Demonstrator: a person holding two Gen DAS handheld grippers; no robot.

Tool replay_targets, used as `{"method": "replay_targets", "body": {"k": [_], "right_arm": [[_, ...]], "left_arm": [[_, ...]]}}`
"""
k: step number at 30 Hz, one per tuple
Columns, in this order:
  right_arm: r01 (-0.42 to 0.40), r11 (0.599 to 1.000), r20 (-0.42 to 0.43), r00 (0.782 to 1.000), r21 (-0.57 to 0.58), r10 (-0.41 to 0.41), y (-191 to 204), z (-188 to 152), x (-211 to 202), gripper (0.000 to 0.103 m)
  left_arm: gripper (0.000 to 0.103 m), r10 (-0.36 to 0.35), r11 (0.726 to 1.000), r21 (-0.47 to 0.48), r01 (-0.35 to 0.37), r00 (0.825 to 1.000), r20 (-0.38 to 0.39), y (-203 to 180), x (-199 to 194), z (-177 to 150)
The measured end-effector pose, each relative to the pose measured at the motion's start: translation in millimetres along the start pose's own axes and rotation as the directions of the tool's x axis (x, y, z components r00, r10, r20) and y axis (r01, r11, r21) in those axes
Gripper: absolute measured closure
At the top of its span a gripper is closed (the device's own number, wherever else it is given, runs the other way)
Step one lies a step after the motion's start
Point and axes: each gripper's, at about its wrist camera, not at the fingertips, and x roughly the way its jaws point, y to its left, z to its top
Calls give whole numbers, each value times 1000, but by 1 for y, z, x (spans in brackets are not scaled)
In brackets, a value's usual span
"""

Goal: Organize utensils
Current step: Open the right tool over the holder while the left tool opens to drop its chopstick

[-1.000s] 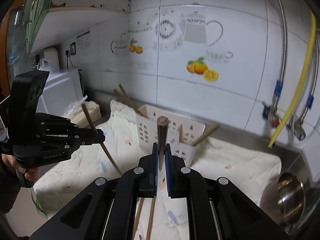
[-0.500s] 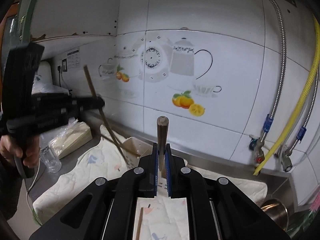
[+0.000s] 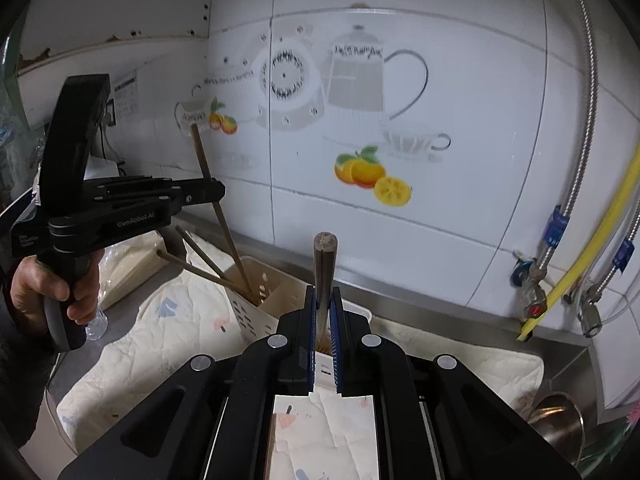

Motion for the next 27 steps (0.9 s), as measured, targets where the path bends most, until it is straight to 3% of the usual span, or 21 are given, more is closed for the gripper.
{"method": "replay_targets", "body": {"k": [14, 21, 27], "right_arm": [[0, 999, -79, 997, 47, 4, -7, -12, 44, 96], [17, 998, -58, 998, 56, -14, -11, -10, 40, 95], [39, 998, -6, 999, 48, -39, -9, -11, 15, 85]], "left_arm": [[95, 4, 1000, -17, -6, 997, -81, 7, 23, -17], [68, 21, 1000, -14, -22, 998, -57, 7, 10, -16], [56, 24, 1000, 2, -23, 1000, -11, -2, -20, -15]]}}
